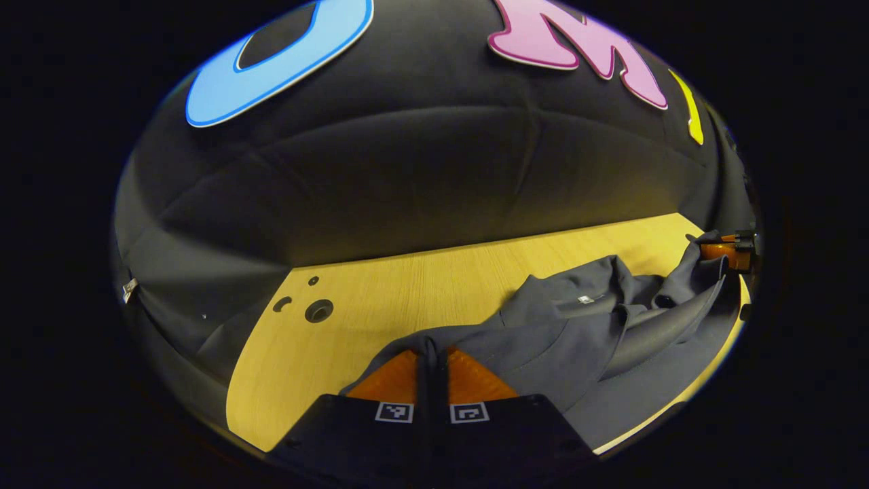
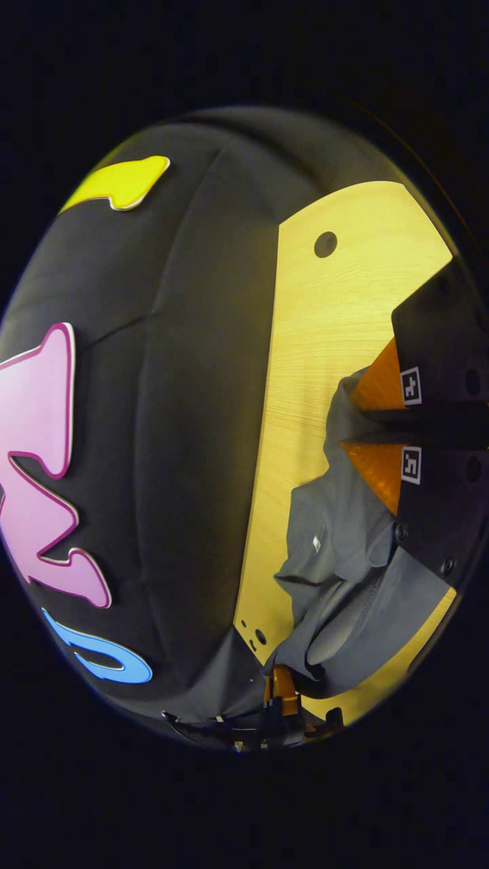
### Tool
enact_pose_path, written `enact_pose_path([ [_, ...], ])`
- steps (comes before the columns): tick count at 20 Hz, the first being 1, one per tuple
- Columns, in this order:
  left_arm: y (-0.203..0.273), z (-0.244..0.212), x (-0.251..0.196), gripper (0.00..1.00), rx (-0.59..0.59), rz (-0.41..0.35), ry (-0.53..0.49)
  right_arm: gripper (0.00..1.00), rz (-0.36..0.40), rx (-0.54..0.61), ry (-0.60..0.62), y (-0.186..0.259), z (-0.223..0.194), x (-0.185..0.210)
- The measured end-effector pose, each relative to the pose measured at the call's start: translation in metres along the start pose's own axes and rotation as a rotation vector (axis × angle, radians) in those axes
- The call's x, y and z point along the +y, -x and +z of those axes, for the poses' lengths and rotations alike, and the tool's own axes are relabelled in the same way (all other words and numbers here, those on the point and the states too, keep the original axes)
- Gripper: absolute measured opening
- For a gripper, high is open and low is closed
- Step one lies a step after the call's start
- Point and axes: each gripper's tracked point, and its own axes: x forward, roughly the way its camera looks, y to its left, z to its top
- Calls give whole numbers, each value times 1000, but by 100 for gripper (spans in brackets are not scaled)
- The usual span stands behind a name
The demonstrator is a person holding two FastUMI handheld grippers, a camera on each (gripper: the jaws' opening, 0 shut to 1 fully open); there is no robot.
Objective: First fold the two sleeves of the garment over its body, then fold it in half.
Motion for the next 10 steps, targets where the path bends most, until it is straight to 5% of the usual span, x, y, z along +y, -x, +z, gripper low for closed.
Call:
enact_pose_path([
  [10, -21, -27, -8, 19, 70, 45, -8, 22, 11, 102, -85, -25, -36, -4],
])
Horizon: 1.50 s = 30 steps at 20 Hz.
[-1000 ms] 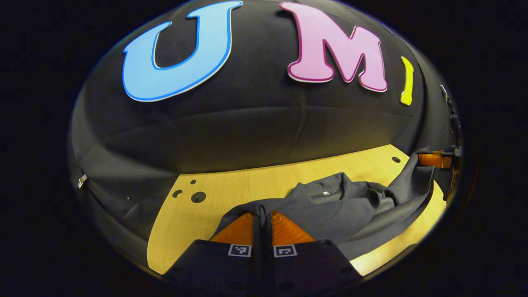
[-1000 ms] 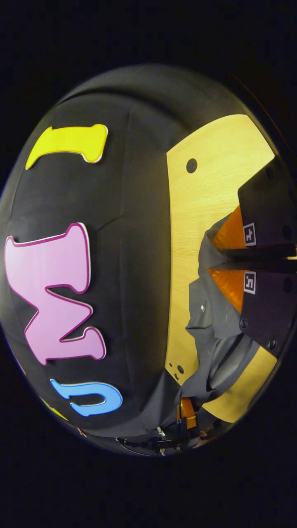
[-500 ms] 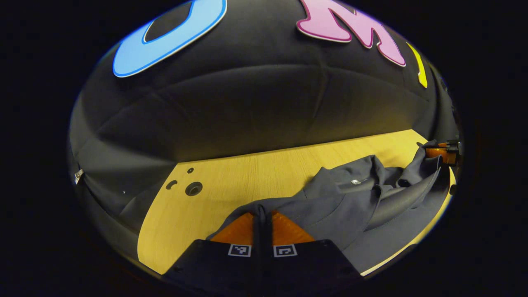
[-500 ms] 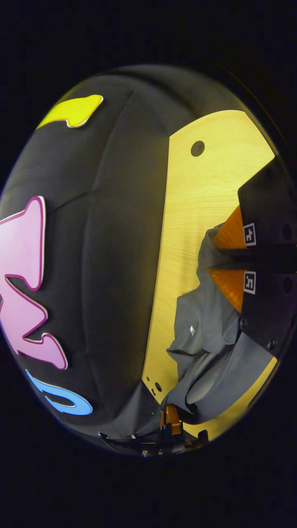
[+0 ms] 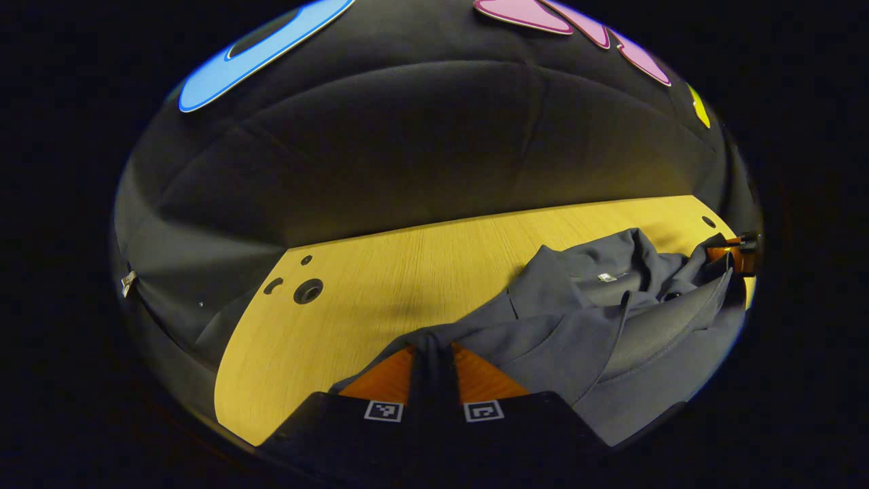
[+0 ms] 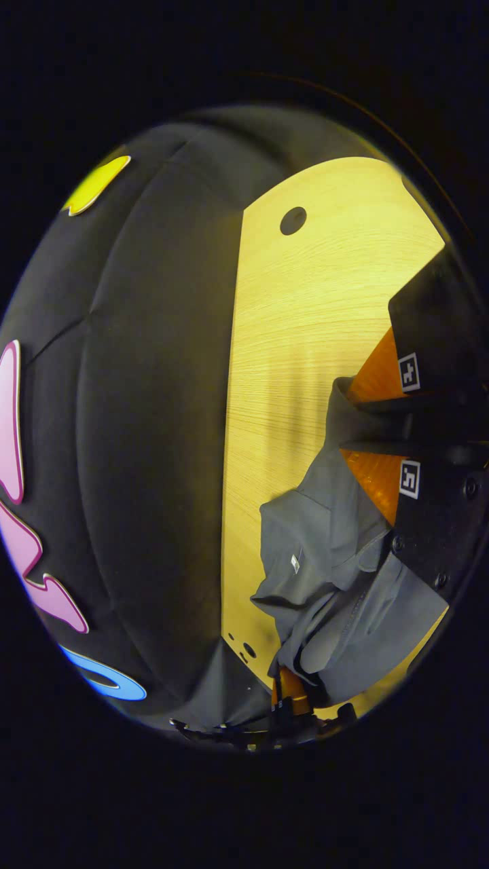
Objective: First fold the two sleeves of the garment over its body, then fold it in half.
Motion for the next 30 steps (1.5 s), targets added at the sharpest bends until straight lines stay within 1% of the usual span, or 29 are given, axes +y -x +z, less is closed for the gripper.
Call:
enact_pose_path([
  [1, 0, 1, -3, 20, 0, -10, 6, 25, -2, 6, -14, 3, -1, -2],
  [2, 3, 3, -8, 27, -11, -25, 20, 17, -4, 7, -32, 5, 0, -4],
  [3, 5, 7, -11, 29, -26, -38, 39, 33, -9, 2, -48, 10, 3, -6],
  [4, 12, 9, -12, 35, -39, -51, 57, 26, -19, -4, -56, 15, 6, -10],
  [5, 19, 12, -11, 41, -50, -65, 69, 38, -22, -18, -63, 21, 11, -12],
  [6, 25, 14, -12, 50, -56, -78, 74, 52, -33, -31, -63, 28, 16, -14],
  [7, 30, 16, -14, 58, -64, -90, 76, 60, -40, -45, -64, 35, 20, -17],
  [8, 36, 18, -17, 69, -76, -104, 76, 63, -40, -55, -70, 43, 25, -17],
  [9, 44, 22, -20, 71, -92, -120, 78, 69, -37, -68, -81, 53, 29, -16],
  [10, 54, 27, -24, 78, -112, -137, 81, 72, -31, -82, -92, 62, 33, -14],
  [11, 65, 32, -26, 81, -135, -155, 81, 77, -27, -98, -99, 74, 38, -11],
  [12, 77, 37, -29, 87, -159, -166, 78, 79, -24, -112, -101, 86, 43, -9],
  [13, 91, 42, -29, 88, -183, -175, 75, 81, -18, -122, -102, 97, 45, -5],
  [14, 105, 45, -31, 93, -203, -187, 72, 70, -11, -132, -101, 109, 47, -1],
  [15, 121, 50, -33, 94, -226, -204, 75, 90, -6, -145, -91, 122, 49, 5],
  [16, 138, 56, -38, 94, -257, -230, 83, 93, 3, -154, -75, 136, 50, 11],
  [18, 174, 67, -44, 94, -317, -283, 103, 94, 28, -166, -47, 164, 49, 26],
  [19, 191, 68, -42, 94, -331, -290, 104, 94, 37, -173, -35, 178, 49, 31],
  [22, 235, 66, -35, 94, -359, -269, 92, 95, 53, -196, -17, 215, 48, 45],
  [24, 262, 59, -35, 94, -358, -276, 87, 95, 66, -208, -22, 238, 50, 53],
  [27, 295, 44, -30, 94, -345, -284, 88, 96, 78, -230, 6, 271, 50, 64],
  [30, 322, 26, -41, 94, -327, -323, 120, 97, 103, -250, 3, 304, 46, 81],
])
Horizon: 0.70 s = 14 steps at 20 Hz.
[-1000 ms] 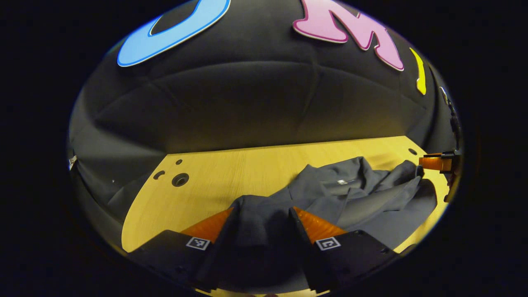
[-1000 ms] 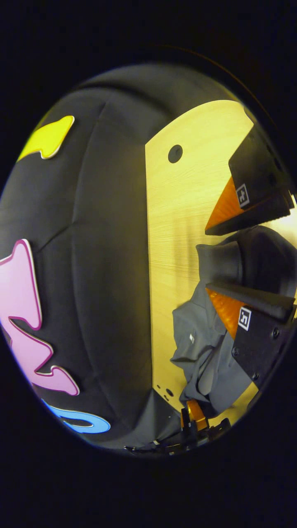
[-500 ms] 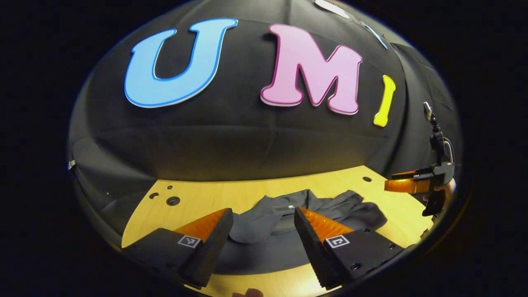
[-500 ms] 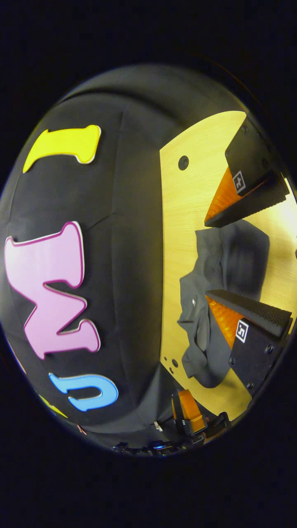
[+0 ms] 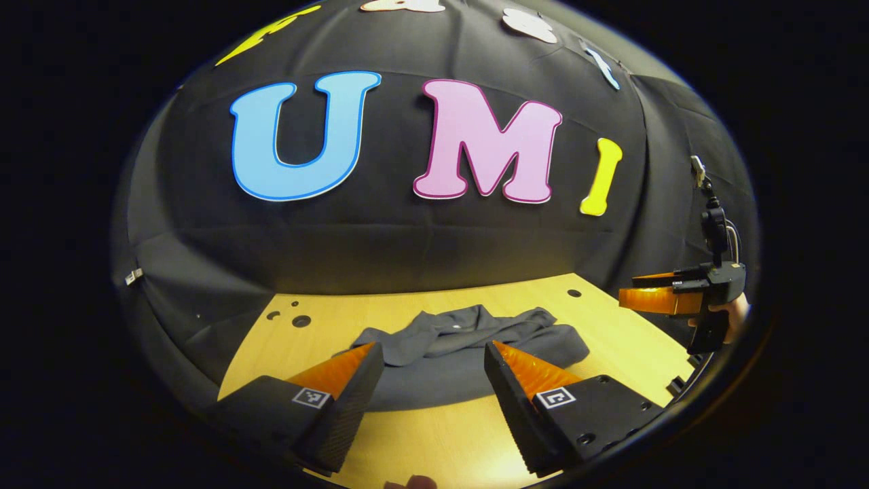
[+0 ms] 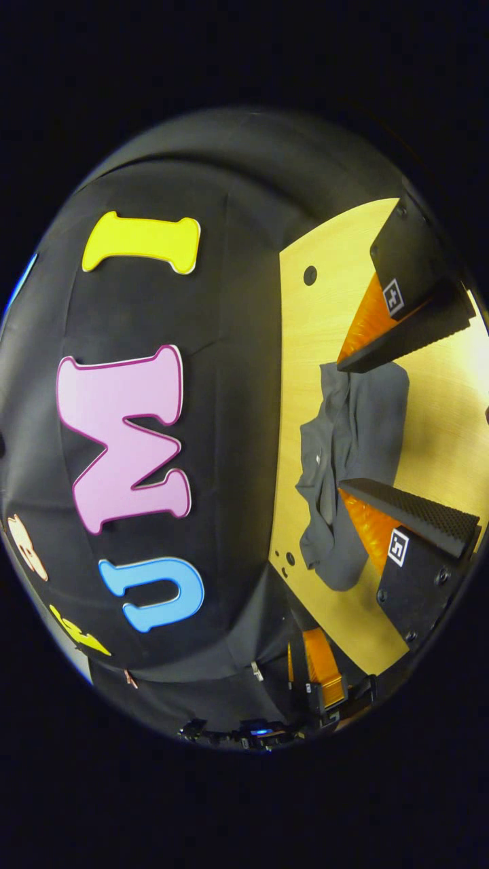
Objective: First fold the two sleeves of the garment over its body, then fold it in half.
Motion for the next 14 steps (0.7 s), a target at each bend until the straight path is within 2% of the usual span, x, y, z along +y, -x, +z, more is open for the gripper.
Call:
enact_pose_path([
  [5, 34, -16, -7, 94, 18, 3, 48, 96, 62, -14, 39, 35, -8, 36],
  [8, 47, -29, -6, 94, 41, 1, 34, 97, 63, -15, 48, 45, -15, 43],
  [14, 57, -44, -6, 94, 66, 9, 48, 97, 92, 38, 27, 55, -56, 75],
])
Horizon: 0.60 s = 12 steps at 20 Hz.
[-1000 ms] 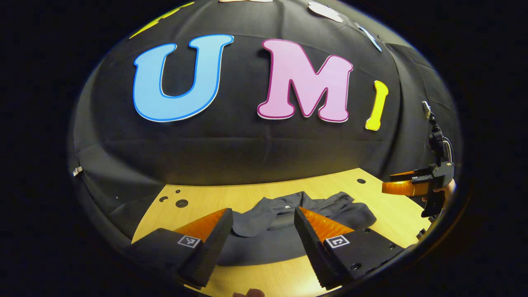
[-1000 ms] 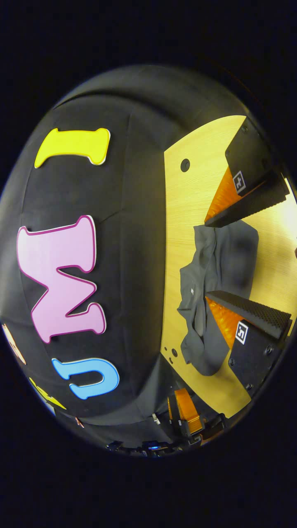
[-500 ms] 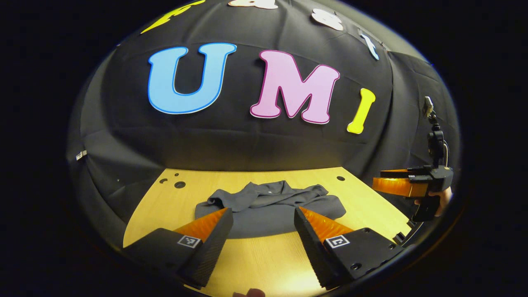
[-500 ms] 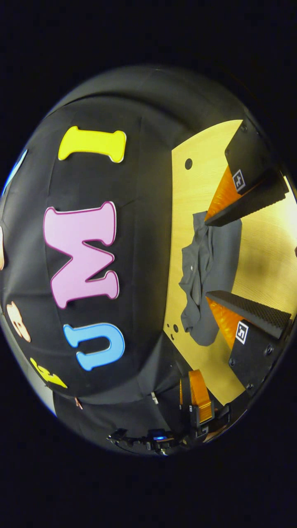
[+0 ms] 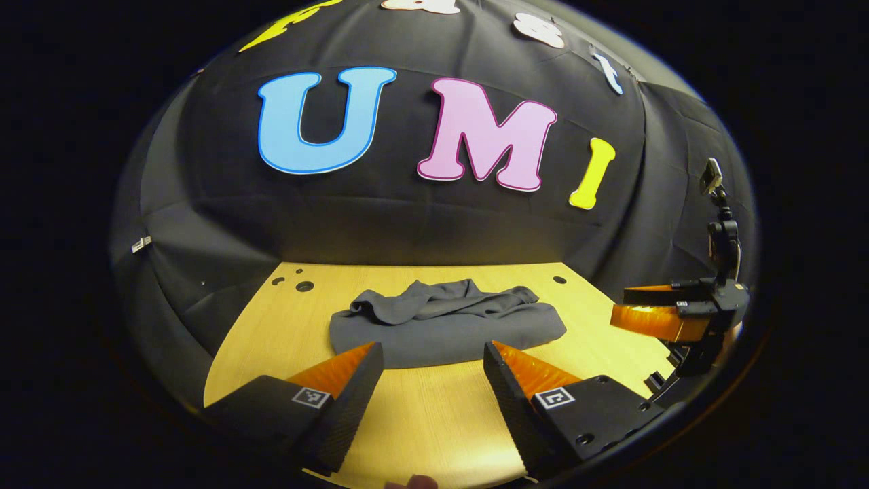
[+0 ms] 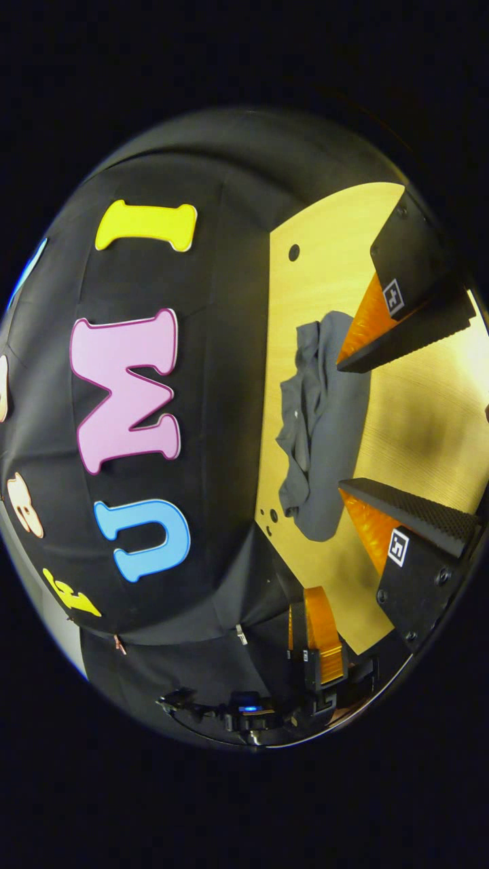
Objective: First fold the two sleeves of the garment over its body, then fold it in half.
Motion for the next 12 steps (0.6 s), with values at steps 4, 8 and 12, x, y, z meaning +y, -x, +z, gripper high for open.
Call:
enact_pose_path([
  [4, 0, -9, 1, 94, 23, 6, -13, 96, 8, 20, -16, -1, -10, 9],
  [8, 0, -14, -3, 94, 35, -5, -24, 97, -6, 13, -31, -2, -7, 3],
  [12, -1, -21, -6, 94, 56, -6, -35, 97, -18, 6, -41, -1, -6, -3],
])
